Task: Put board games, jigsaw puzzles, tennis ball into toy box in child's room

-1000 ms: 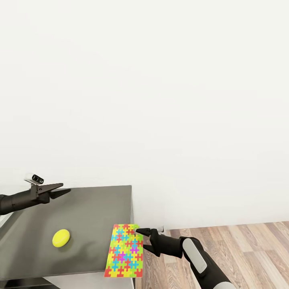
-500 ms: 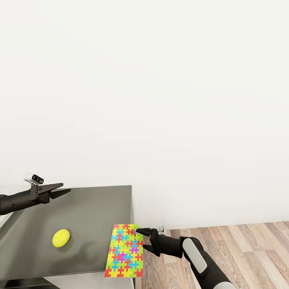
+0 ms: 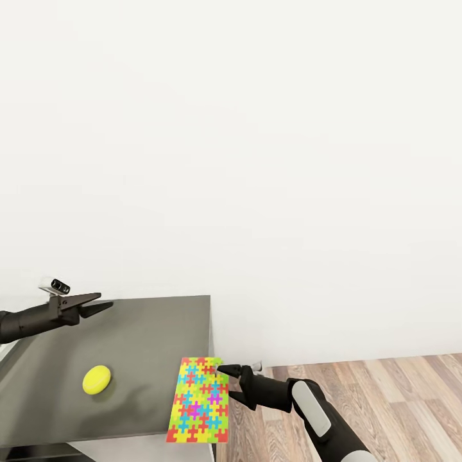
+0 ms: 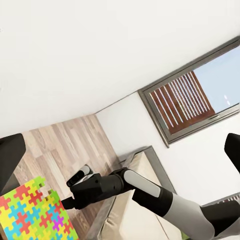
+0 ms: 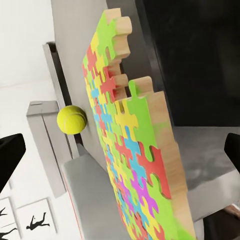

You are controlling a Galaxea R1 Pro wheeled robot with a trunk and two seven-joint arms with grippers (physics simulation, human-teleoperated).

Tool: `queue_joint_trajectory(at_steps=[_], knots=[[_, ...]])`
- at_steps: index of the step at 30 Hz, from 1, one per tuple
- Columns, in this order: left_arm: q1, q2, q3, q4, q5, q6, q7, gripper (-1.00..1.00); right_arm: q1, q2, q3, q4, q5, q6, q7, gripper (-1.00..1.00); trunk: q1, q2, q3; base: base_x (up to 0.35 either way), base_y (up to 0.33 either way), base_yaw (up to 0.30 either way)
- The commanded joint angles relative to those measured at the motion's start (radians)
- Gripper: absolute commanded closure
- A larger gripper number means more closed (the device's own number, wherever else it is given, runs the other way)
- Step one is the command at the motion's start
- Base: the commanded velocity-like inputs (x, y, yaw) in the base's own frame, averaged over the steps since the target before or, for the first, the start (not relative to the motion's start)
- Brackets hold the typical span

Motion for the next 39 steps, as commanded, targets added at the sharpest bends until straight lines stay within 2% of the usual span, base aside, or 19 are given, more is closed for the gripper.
queue_joint_trajectory(at_steps=[1,28,29,39], knots=[[-0.001,0.0,0.0,0.0,0.0,0.011,-0.003,-1.0,-0.001,0.0,-0.001,0.0,0.005,0.002,0.005,-1.0,0.0,-0.001,-0.001,0.0,0.0,0.0],[-0.001,0.0,0.0,0.0,0.0,0.011,-0.003,-1.0,-0.001,0.0,-0.003,0.0,0.005,0.002,0.005,-1.0,0.0,-0.001,-0.001,0.0,0.024,0.0],[-0.001,0.0,0.0,0.0,0.001,0.011,-0.003,-1.0,-0.001,0.0,-0.003,-0.001,0.005,0.002,0.005,1.0,0.0,-0.001,-0.001,0.0,0.002,0.0],[-0.001,0.0,0.0,0.0,0.001,0.011,-0.003,-1.0,-0.001,0.0,-0.003,-0.001,0.004,0.003,0.013,1.0,0.0,-0.001,-0.001,0.0,0.0,0.0]])
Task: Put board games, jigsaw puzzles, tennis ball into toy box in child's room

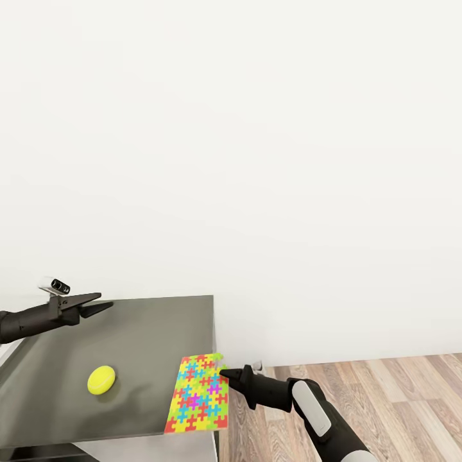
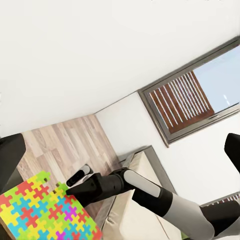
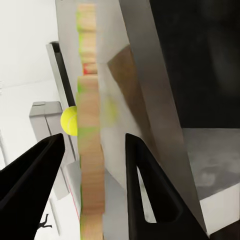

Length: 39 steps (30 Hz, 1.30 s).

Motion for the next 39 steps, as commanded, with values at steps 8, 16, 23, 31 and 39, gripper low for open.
queue_joint_trajectory(at_steps=[8,16,23,31,39], knots=[[-0.001,0.0,0.0,0.0,0.001,0.011,-0.003,-1.0,-0.001,0.0,-0.002,0.0,0.007,0.002,0.008,1.0,0.0,-0.001,-0.001,0.0,0.0,0.0],[-0.001,0.0,0.0,0.0,0.001,0.011,-0.003,-1.0,-0.001,0.0,-0.002,0.0,0.007,0.002,0.008,1.0,-0.019,0.034,0.015,0.0,0.0,0.0],[-0.001,0.0,0.0,0.0,0.001,0.012,-0.003,-1.0,-0.001,0.0,-0.004,0.0,0.007,0.002,0.008,1.0,-0.046,0.083,0.037,0.0,0.0,0.0],[-0.001,0.0,-0.003,0.0,0.001,0.013,-0.003,-1.0,-0.001,-0.003,-0.005,-0.001,0.007,0.002,0.01,1.0,-0.077,0.139,0.062,0.0,0.0,0.0],[-0.001,0.001,-0.002,0.0,0.0,0.013,-0.003,-1.0,-0.005,-0.039,-0.014,-0.004,0.008,0.004,0.034,1.0,-0.107,0.195,0.087,0.0,0.0,0.0]])
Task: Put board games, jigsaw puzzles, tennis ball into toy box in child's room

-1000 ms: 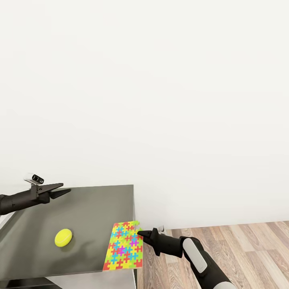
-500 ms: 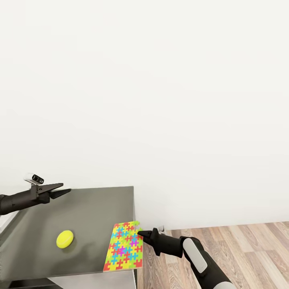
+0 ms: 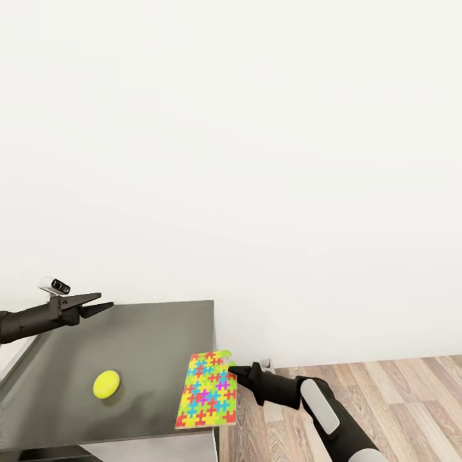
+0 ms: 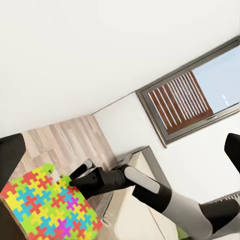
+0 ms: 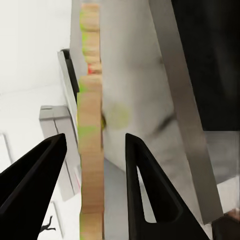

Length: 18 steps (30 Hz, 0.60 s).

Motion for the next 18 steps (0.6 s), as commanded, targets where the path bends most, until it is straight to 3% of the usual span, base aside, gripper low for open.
queue_joint_trajectory(at_steps=[1,6,10,18], knots=[[-0.001,0.001,0.0,0.0,0.0,0.011,-0.003,-1.0,-0.001,-0.005,-0.001,0.0,0.004,0.003,0.009,1.0,-0.004,0.007,0.002,0.0,0.0,0.0],[-0.001,0.011,0.0,0.0,0.001,0.011,-0.004,-1.0,0.001,-0.065,-0.024,-0.001,-0.003,0.024,0.054,1.0,-0.015,0.028,0.012,0.0,0.0,0.0],[-0.001,0.036,0.001,0.0,0.005,0.012,-0.006,-1.0,0.005,-0.064,-0.066,-0.01,-0.029,0.055,0.1,1.0,-0.019,0.035,0.015,0.0,0.0,0.0],[-0.001,0.046,-0.005,0.002,0.0,0.015,-0.037,-1.0,-0.02,-0.06,-0.084,-0.014,-0.04,0.066,0.114,1.0,-0.05,0.091,0.04,0.0,0.0,0.0]])
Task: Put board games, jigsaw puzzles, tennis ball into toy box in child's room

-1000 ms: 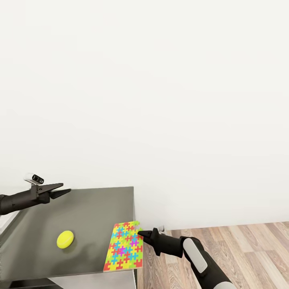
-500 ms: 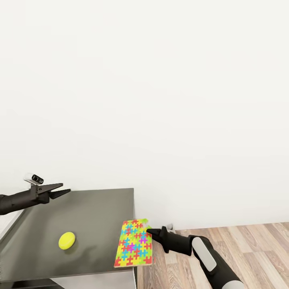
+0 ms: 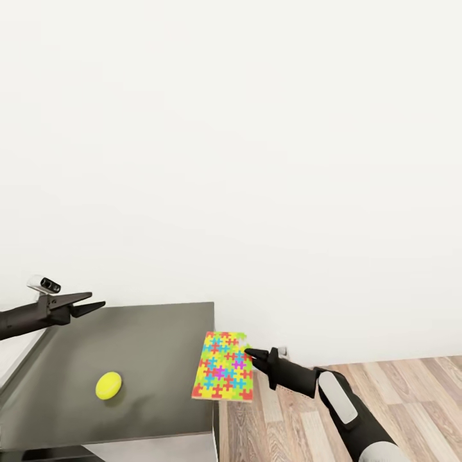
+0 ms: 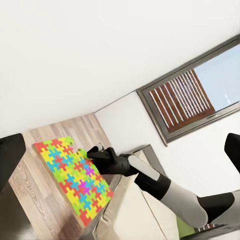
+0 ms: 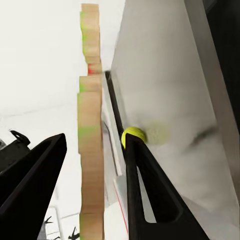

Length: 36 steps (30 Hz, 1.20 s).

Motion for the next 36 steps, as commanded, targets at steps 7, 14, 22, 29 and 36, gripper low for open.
queue_joint_trajectory(at_steps=[7,14,22,29,36], knots=[[-0.001,-0.004,-0.024,0.0,-0.001,0.012,-0.004,-1.0,-0.009,0.02,-0.017,-0.034,-0.157,-0.007,0.008,1.0,-0.027,0.048,0.021,0.0,0.0,0.0],[-0.001,-0.003,-0.028,0.001,0.0,0.012,-0.004,-1.0,0.02,0.023,-0.016,-0.114,-0.24,-0.008,0.041,1.0,-0.054,0.097,0.043,0.0,0.0,0.0],[-0.001,-0.004,-0.03,0.0,0.0,0.012,-0.004,-1.0,0.027,0.005,-0.03,-0.159,-0.245,-0.006,0.075,1.0,-0.084,0.153,0.068,0.0,0.0,0.0],[-0.001,-0.004,-0.03,0.0,-0.001,0.012,-0.004,-1.0,0.027,0.006,-0.06,-0.159,-0.242,-0.011,0.078,1.0,-0.111,0.202,0.09,0.0,0.0,0.0],[-0.001,-0.003,-0.028,0.001,0.001,0.012,-0.004,-1.0,0.027,0.014,-0.06,-0.159,-0.236,-0.013,0.076,1.0,-0.138,0.251,0.112,0.0,0.0,0.0]])
